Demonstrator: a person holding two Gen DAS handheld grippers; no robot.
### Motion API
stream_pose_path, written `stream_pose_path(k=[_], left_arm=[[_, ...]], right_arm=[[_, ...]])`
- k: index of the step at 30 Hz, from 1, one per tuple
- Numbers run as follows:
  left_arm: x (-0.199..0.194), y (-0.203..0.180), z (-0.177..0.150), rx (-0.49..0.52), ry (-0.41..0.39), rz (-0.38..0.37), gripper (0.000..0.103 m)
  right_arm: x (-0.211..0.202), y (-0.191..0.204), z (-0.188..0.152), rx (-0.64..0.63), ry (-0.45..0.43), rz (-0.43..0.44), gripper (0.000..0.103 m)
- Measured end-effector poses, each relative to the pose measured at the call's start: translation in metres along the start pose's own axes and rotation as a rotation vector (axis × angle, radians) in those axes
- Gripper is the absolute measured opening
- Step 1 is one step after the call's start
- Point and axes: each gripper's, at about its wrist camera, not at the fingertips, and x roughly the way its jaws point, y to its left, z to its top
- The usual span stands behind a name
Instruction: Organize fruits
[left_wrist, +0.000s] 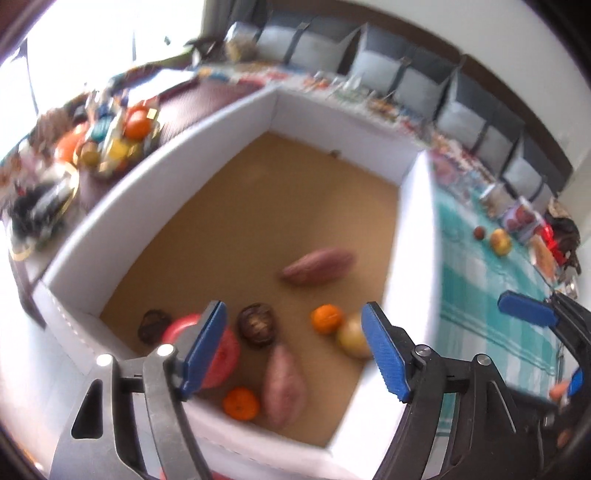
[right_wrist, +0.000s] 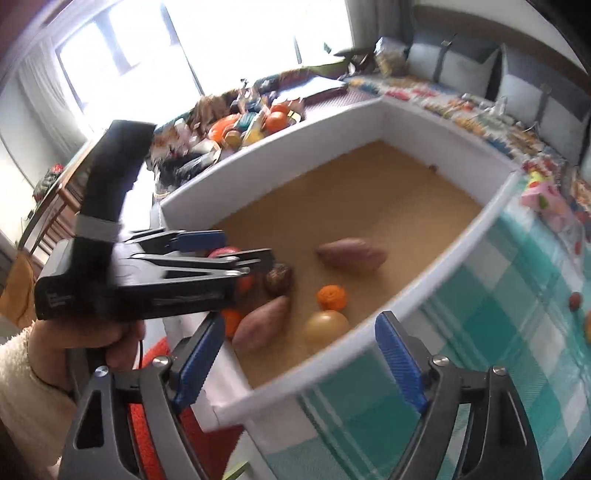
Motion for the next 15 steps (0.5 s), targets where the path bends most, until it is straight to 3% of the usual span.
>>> stream_pose_path(k=[3,7,10,12,15], left_arm=[[-0.018,-0.035,-0.003,0.061,-0.069,-0.05,0.085],[-0.023,-0.094,-0.025,0.142,-0.094,-0.161,0.086],[-0.008,-0.151,-0.052,0.242,-0.057,-0.24,0.089],[0.011,-0.189,-0.074,0.336,-0.002,-0.26,0.089],[0.049,-0.238,-0.108,0.482,0.077,-0.271,0.089]], right_arm=[[-0.026,-0.031,-0.024,0.055,-0.055,-0.04,0.094],[-0.047,-0.093,-0.092,0.168,-0.092,-0.202,0.1],[-0.052,-0.144,-0.155,0.252,-0.058,-0.358,0.1],[-0.059,-0.182,-0.205,0.327,-0.022,-0.473,0.1],[-0.078,-0.224,-0.255,0.422,-0.008,-0.585,0.1]])
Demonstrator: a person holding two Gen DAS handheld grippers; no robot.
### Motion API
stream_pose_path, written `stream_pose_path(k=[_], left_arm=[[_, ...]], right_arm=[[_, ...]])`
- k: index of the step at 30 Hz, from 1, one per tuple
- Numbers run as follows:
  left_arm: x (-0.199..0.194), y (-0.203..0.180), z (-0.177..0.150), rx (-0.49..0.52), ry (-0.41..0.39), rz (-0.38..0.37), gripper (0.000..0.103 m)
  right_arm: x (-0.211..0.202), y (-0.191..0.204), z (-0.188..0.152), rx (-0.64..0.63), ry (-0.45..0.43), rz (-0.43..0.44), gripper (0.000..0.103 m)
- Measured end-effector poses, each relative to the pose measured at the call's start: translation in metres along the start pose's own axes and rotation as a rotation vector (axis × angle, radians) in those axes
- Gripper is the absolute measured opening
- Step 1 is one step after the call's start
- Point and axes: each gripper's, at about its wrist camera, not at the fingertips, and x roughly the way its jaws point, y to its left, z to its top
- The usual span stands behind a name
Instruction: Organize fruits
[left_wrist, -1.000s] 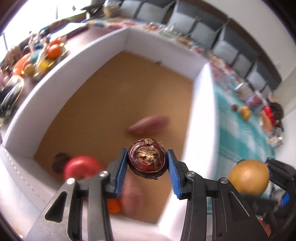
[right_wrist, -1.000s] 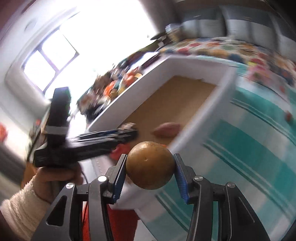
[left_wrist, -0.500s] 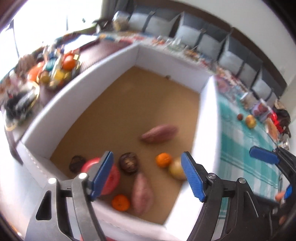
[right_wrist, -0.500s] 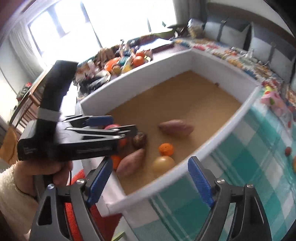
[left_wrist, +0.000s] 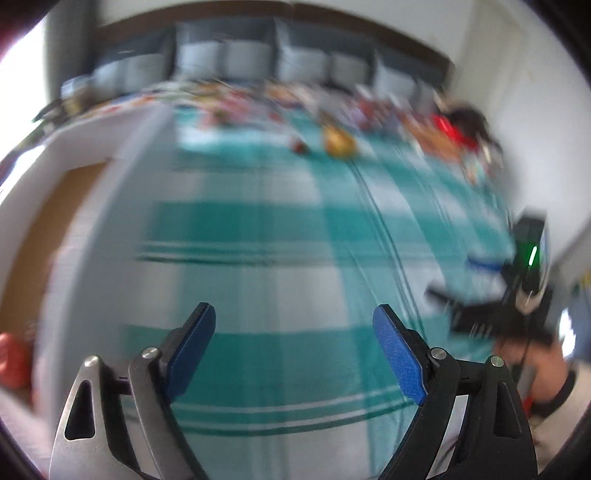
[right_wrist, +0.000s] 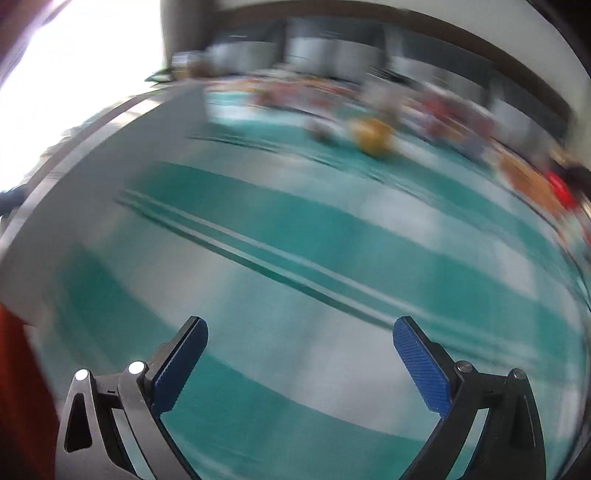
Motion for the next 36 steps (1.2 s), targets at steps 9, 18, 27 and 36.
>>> stream_pose_path(k=[9,18,27,36], left_arm=[[0.087,-0.063,0.001,0.105,0.033,0.026,0.089],[0.112,-0.067,0.008,0.118,-0.021,0.071,0.095],[0.113,-0.067,0.009,0.117,-0.021,0.077,0.097],[0.113,-0.068,0.009,0.118,-0.021,0.079,0.097]], right_arm=[[0.006,-0.114,-0.043,0.229,-0.024,-0.116,0.102],[0.007,-0.113,-0.043,0.239,-0.012,-0.117,0.103],[0.006,-0.114,-0.046,0.236,-0.013,-0.121,0.103],[0.006,-0.114,-0.045,0.236,-0.013,-0.121,0.103]])
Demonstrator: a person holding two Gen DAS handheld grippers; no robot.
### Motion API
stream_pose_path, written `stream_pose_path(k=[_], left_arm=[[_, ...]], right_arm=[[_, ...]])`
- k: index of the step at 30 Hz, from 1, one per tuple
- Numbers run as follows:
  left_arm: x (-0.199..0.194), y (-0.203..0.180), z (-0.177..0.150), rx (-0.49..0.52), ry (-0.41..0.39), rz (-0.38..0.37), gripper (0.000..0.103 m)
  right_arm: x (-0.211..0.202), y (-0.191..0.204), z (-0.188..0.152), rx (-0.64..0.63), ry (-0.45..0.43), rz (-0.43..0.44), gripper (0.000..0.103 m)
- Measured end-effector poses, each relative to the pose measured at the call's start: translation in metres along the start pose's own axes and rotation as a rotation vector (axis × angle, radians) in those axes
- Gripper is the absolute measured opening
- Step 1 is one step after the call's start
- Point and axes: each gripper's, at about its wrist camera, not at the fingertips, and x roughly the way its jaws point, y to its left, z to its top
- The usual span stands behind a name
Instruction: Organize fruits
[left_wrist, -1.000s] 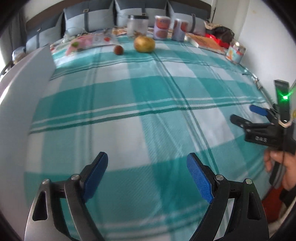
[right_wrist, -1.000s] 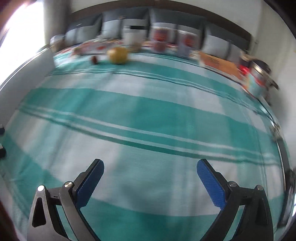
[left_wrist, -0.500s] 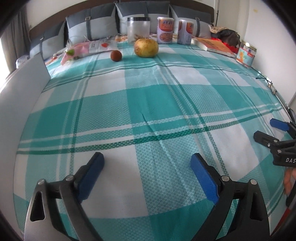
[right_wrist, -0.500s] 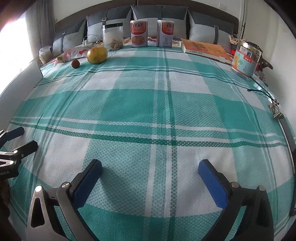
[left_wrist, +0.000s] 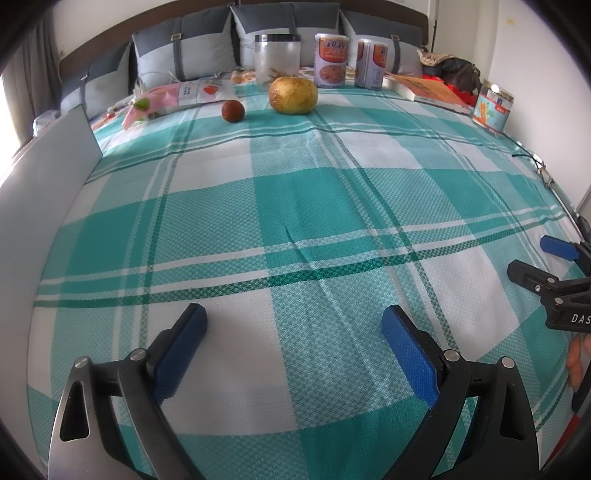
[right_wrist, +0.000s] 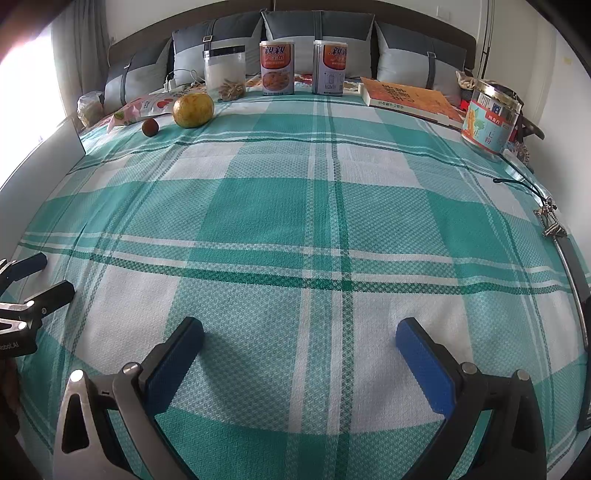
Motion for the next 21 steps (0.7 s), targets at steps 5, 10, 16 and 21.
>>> stream_pose_path(k=[5,10,16,21], left_arm=[[0.0,0.0,0.0,-0.001,0.002,0.0,0.097],[0.002,0.01,0.016,0.022,0.048,-0.065,0.097],[0.044,0.055,0.111,-0.082,-0.021,-0.037,0.097],[0.11,0.072,0.171,-0.121,-0.003,0.006,0.095]], right_arm=[[0.0,0.0,0.0,0.0,0.0,0.0,0.103],[-0.001,0.001,-0.001,0.001,-0.001,0.001,0.103],[0.0,0.0,-0.001,0.001,-0.001,0.002,0.103],[0.0,0.001,-0.001,0.001,-0.001,0.001,0.103]])
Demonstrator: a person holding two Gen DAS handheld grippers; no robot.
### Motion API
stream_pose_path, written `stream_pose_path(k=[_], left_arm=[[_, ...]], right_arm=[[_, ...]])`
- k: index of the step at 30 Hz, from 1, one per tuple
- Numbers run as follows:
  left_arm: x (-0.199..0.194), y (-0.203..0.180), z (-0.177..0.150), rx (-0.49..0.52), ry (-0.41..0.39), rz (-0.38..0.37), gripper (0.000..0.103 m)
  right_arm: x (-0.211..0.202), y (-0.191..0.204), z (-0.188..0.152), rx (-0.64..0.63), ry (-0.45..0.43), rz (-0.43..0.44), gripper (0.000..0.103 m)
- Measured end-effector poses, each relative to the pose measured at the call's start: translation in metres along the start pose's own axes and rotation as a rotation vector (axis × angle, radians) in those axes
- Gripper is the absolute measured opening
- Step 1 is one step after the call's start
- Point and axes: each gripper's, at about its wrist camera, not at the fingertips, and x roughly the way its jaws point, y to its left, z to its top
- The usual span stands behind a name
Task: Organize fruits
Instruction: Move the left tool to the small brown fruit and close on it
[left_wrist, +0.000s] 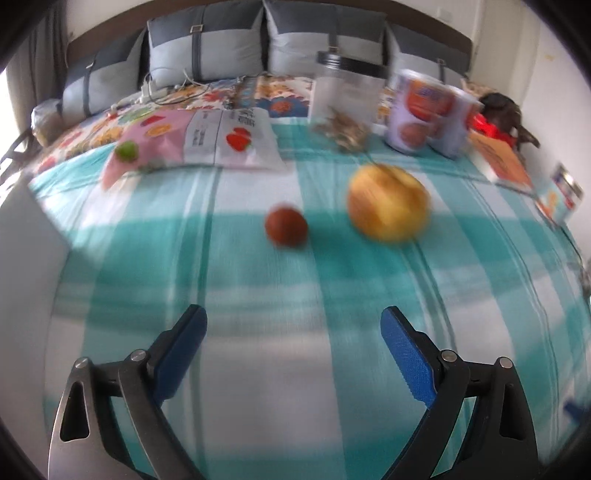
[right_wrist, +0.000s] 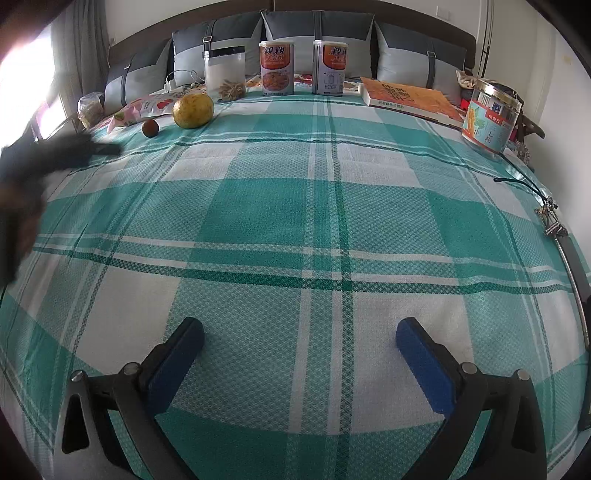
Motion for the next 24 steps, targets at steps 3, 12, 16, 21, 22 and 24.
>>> stream_pose_path(k=[3,12,16,21,22,24], left_arm=[[0.024,0.012,0.021,-0.088,-0.01,0.019,0.094],[0.031,0.015,0.027,-0.024,-0.053,0.003,0.029],[0.0,0.016,0.009,-0.022,-0.066,-0.04,0.029],[-0.07,0.007,-0.037,0.056,-0.065,-0.118,0.029],[-0.086,0.004,-0.051,0.077,-0.055,-0.133,0.029],[-0.11,0.002,-0.075,0.083,-0.042,-0.155,0.029]], right_arm=[[0.0,0.0,0.0,0.001,0.0,0.001,0.103],[-0.001,0.0,0.0,0.001,-0.001,0.001,0.103],[-0.001,0.0,0.0,0.001,-0.001,0.001,0.103],[-0.001,0.0,0.0,0.001,-0.001,0.001,0.103],[-0.001,0.0,0.0,0.001,-0.001,0.001,0.103],[-0.001,-0.001,0.0,0.001,-0.001,0.001,0.103]])
